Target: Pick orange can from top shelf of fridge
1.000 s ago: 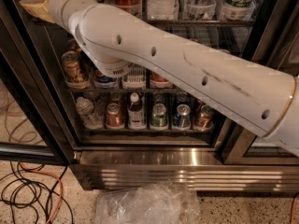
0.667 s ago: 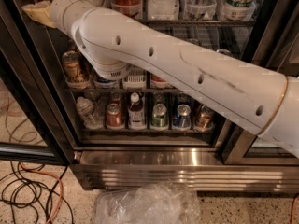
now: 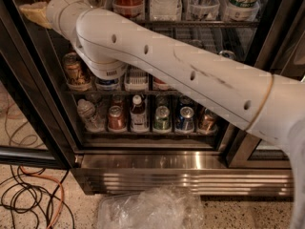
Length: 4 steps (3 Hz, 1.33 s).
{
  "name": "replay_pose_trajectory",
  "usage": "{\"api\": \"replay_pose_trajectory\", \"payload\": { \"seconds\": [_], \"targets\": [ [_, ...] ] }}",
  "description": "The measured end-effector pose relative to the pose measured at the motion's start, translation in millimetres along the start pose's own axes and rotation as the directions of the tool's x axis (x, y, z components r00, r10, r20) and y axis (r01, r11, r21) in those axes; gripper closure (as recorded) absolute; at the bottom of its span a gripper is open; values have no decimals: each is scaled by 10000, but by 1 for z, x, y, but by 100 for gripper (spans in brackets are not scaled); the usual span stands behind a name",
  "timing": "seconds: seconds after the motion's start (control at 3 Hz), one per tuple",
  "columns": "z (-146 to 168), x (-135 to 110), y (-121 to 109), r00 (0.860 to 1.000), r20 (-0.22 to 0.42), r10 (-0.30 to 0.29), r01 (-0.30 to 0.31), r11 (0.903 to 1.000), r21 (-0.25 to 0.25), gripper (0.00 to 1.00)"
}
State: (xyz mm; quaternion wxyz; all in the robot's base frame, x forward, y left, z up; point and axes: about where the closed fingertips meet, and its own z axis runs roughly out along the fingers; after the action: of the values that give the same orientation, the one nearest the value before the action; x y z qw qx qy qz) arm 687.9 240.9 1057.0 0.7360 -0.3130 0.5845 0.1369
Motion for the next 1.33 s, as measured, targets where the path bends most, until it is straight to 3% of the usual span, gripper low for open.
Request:
{"api": "replay_pose_trajectory", "payload": {
  "seconds": [0.33,0.67,1.33],
  "targets": [
    [7,-3,4,9999,20,109,-108,9998,-157,19],
    [8,-5,3,9999,20,109,-109,9998,-158,38],
    [14,-5,10,9993,181,319,-312,9988,-377,84]
  ]
}}
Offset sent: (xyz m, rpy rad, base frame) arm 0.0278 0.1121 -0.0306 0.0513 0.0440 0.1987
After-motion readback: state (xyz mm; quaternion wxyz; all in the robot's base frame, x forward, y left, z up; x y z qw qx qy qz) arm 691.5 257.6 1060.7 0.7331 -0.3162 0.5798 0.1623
